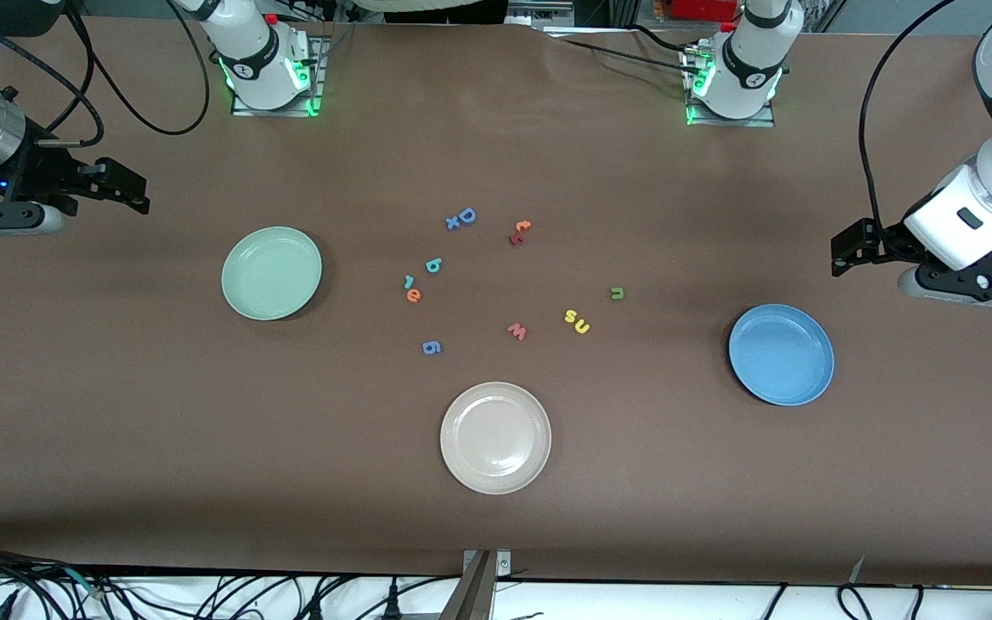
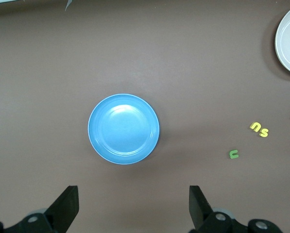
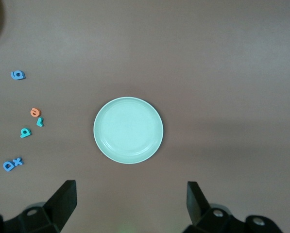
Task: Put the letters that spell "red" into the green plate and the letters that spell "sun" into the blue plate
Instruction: 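Reach the right gripper to the orange letter while the left gripper reaches letters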
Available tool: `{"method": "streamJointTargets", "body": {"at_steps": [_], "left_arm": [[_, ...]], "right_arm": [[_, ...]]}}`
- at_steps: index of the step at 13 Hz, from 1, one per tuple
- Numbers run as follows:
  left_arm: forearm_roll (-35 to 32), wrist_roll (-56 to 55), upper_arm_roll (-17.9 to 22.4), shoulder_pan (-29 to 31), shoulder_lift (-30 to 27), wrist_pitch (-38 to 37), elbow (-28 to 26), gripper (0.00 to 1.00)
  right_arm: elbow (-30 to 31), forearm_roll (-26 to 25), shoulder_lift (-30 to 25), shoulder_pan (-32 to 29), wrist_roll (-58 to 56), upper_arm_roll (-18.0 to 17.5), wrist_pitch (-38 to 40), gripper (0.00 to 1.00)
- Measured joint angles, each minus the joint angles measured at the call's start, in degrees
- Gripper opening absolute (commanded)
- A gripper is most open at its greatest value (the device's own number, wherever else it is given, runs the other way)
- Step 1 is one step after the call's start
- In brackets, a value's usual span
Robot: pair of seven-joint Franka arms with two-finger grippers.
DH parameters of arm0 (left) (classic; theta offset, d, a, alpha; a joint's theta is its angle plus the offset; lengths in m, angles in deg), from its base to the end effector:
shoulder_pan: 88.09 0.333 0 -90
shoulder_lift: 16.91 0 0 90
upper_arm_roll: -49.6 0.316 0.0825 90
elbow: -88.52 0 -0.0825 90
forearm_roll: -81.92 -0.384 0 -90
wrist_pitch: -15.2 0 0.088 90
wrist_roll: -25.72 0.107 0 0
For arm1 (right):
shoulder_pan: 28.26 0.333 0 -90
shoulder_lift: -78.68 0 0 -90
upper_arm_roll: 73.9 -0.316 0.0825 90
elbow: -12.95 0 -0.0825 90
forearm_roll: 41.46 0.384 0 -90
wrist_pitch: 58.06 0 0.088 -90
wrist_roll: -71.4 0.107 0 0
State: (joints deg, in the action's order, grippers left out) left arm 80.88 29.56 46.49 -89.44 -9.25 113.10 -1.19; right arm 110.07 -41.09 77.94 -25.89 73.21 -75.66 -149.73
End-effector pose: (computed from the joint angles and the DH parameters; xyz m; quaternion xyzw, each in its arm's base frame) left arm 0.6027 -0.0433 0.5617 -0.9973 0.0733 -0.0048 0.0054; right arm 0.5466 0.0402 0.5755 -0.9990 -0.0200 0.0412 0.0009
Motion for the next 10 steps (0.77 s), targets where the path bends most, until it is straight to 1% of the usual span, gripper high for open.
{"method": "streamJointTargets", "body": {"at_steps": [3, 5, 8, 10], "left_arm": [[0.0, 0.0, 0.0, 0.0, 0.0, 0.0, 0.0, 1.00], [0.0, 0.0, 0.0, 0.0, 0.0, 0.0, 0.0, 1.00], [0.0, 0.0, -0.1, 0.0, 0.0, 0.0, 0.0, 1.00], [0.0, 0.0, -0.1, 0.0, 0.0, 0.0, 0.0, 1.00]], "right_arm": [[0.8, 0.0, 0.7, 1.5, 0.2, -0.8, 0.7, 1.00], [1.7, 0.0, 2.4, 3.9, 0.2, -1.0, 0.8, 1.00], [2.2, 0.0, 7.7, 11.3, 0.5, -1.2, -0.8, 1.00], [2.3, 0.1, 11.6, 15.5, 0.9, -1.5, -5.9, 1.00]]}}
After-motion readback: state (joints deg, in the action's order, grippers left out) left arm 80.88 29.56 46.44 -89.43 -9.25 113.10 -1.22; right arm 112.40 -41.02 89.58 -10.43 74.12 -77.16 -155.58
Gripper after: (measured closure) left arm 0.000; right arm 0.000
